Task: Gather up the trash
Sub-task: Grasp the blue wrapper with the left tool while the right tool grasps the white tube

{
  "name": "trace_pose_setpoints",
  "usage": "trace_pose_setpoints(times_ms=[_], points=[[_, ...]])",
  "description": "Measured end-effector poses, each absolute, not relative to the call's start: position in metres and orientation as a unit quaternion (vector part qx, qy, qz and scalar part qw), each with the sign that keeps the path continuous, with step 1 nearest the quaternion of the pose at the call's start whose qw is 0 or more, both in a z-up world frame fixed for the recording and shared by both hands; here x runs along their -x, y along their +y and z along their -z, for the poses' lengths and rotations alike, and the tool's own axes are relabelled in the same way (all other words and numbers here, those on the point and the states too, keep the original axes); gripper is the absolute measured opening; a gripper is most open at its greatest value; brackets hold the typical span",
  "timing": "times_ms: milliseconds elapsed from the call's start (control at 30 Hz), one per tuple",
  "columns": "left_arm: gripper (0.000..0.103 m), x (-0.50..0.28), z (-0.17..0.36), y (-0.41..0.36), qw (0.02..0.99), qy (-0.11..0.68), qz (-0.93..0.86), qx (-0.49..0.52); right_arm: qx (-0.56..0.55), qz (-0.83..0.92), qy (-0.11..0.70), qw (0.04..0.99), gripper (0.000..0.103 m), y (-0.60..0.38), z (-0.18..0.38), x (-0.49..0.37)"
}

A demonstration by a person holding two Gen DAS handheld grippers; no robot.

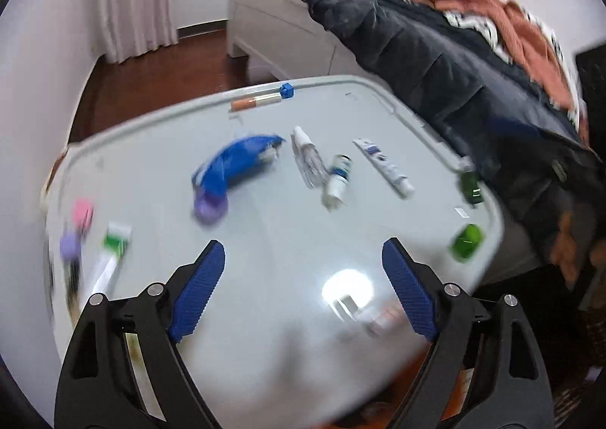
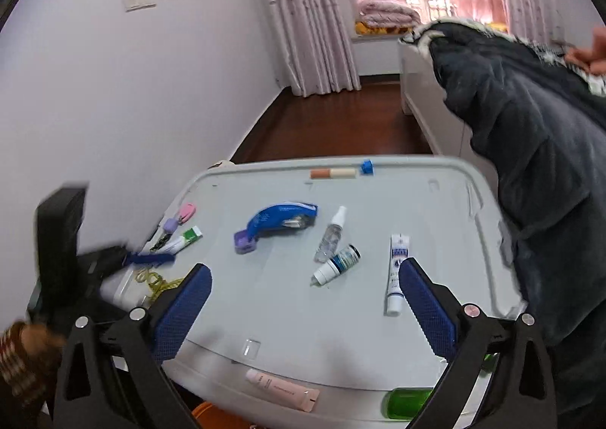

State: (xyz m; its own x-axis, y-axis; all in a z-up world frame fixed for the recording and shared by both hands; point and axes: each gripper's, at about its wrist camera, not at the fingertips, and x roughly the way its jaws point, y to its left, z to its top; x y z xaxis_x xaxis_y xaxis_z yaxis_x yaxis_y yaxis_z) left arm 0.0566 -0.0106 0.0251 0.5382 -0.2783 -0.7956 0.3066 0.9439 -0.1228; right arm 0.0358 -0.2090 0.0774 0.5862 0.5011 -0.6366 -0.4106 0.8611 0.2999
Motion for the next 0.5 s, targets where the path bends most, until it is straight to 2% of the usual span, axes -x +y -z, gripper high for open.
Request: trace_pose_setpoints(times_ms=[167, 500], points=[[0.083, -0.127, 0.006, -0.014, 0.865, 0.457, 0.176, -0.113, -0.057, -0.248, 0.427, 0.868, 0.097, -0.211, -0.048, -0.047], [0.083, -0.200, 0.055, -0.036, 0.835, 0.492, 0.187, -0.158, -0.065, -0.250, 0.438, 0.861, 0.098, -0.217, -0.047, -0.056]])
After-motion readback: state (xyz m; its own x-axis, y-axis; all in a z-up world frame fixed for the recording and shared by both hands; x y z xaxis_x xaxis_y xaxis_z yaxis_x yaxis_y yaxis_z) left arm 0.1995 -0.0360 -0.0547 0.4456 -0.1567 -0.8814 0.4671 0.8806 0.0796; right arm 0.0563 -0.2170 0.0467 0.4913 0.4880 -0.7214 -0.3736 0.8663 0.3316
